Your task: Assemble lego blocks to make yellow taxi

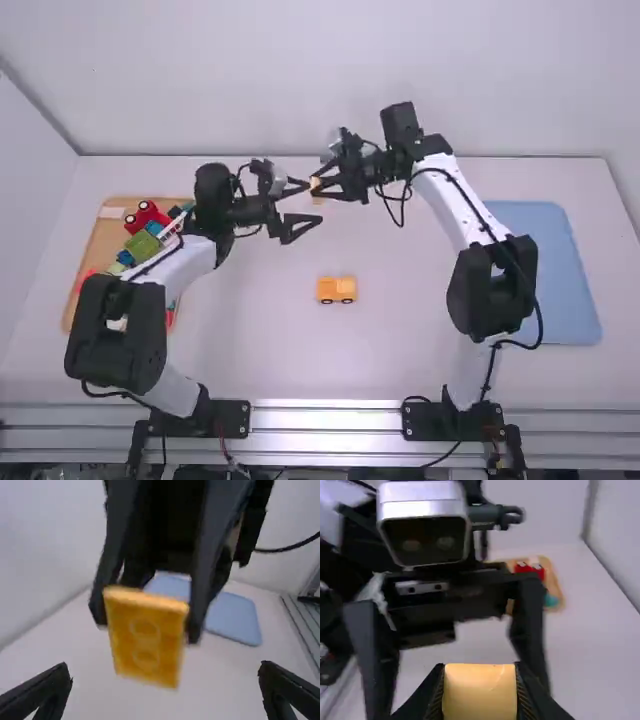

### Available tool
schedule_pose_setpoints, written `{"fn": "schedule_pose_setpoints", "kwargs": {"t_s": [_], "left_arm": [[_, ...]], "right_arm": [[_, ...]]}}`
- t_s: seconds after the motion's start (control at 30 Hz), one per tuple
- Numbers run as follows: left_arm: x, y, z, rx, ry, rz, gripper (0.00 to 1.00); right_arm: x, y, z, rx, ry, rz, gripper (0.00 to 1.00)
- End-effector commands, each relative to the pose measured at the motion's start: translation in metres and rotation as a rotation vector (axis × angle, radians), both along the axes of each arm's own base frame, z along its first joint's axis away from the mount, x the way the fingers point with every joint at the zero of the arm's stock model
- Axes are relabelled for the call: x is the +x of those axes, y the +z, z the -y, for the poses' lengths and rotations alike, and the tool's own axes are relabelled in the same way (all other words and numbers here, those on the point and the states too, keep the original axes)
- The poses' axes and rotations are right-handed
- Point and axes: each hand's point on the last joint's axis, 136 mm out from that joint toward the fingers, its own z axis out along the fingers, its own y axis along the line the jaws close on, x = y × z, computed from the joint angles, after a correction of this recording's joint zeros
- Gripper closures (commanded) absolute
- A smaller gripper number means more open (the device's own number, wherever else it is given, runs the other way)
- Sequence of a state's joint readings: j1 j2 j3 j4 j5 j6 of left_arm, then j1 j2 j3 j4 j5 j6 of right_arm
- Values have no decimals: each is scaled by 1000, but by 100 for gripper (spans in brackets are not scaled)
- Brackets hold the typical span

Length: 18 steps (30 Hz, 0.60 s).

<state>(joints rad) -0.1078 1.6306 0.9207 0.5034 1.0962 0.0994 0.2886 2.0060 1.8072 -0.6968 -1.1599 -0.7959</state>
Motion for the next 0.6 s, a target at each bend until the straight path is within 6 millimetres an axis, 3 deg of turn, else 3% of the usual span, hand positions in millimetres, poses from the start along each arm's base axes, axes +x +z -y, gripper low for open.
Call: {"fn": "schedule_pose_setpoints", "kwargs": {"t_s": [0.0,0.1,0.23,0.4,0.57], "left_arm": [[20,-23,-15,124,120,45,1],[32,-58,-34,241,282,-84,1],[35,-74,-54,311,370,-147,1],[35,-69,-83,400,527,-146,1],[7,-38,-108,439,670,-22,1]], "right_arm": [[23,-10,5,-161,-194,-66,93],[36,-28,7,-287,-318,-64,92],[38,-47,-1,-424,-410,-44,90],[27,-73,-12,-528,-430,-20,81],[11,-102,-23,-588,-418,-44,78]]}}
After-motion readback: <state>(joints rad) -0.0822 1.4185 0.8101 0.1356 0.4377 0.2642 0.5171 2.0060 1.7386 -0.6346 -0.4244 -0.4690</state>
